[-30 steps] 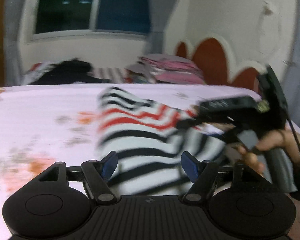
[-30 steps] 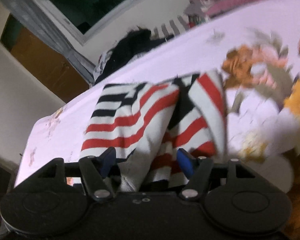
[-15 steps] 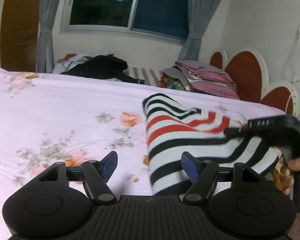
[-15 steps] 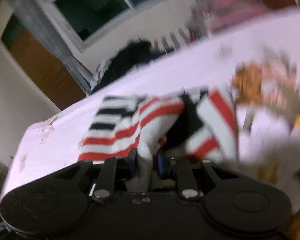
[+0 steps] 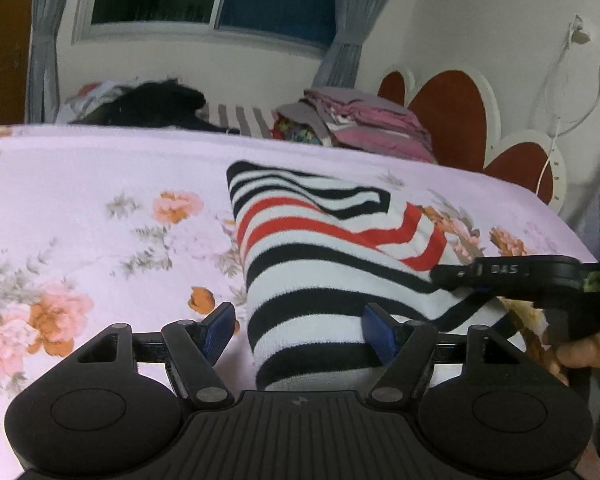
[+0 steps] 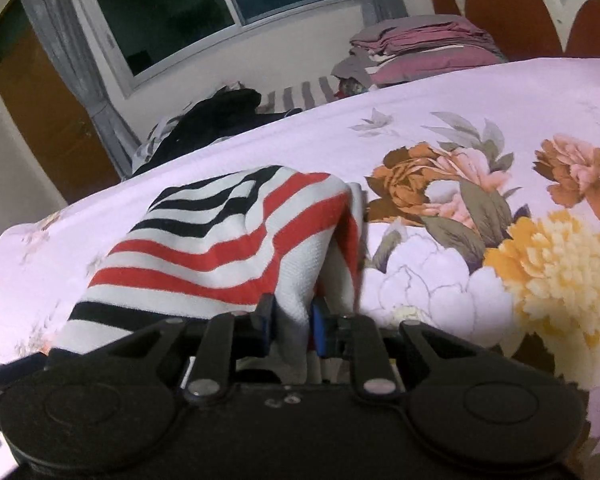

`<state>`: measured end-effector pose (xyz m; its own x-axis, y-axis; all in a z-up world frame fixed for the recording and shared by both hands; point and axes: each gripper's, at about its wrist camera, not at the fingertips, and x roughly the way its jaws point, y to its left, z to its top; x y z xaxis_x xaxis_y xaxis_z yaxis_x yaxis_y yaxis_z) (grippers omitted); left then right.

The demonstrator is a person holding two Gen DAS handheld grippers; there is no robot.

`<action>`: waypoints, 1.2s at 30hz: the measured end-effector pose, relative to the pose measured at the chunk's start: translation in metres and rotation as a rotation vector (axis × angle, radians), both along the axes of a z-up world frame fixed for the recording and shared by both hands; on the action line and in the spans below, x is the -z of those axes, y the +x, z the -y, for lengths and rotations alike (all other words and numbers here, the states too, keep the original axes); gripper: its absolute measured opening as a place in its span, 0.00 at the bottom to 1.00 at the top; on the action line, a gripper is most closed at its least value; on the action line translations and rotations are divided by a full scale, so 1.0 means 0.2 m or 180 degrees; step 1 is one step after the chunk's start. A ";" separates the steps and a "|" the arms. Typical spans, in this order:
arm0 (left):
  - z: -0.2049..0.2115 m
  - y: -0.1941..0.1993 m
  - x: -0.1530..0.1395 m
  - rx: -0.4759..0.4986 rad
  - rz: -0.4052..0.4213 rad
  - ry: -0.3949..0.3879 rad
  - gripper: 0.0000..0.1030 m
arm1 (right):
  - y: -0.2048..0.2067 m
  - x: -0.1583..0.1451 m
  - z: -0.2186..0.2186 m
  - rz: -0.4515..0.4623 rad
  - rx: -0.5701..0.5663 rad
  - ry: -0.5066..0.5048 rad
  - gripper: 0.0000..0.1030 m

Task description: Fold small clothes

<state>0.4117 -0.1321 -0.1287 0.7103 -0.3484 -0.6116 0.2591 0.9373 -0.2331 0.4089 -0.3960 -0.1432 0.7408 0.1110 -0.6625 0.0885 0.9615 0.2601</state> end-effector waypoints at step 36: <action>-0.01 0.06 0.13 -0.0060 -0.0641 -0.0282 0.68 | -0.41 -0.14 0.02 -0.0133 -0.0081 0.0196 0.27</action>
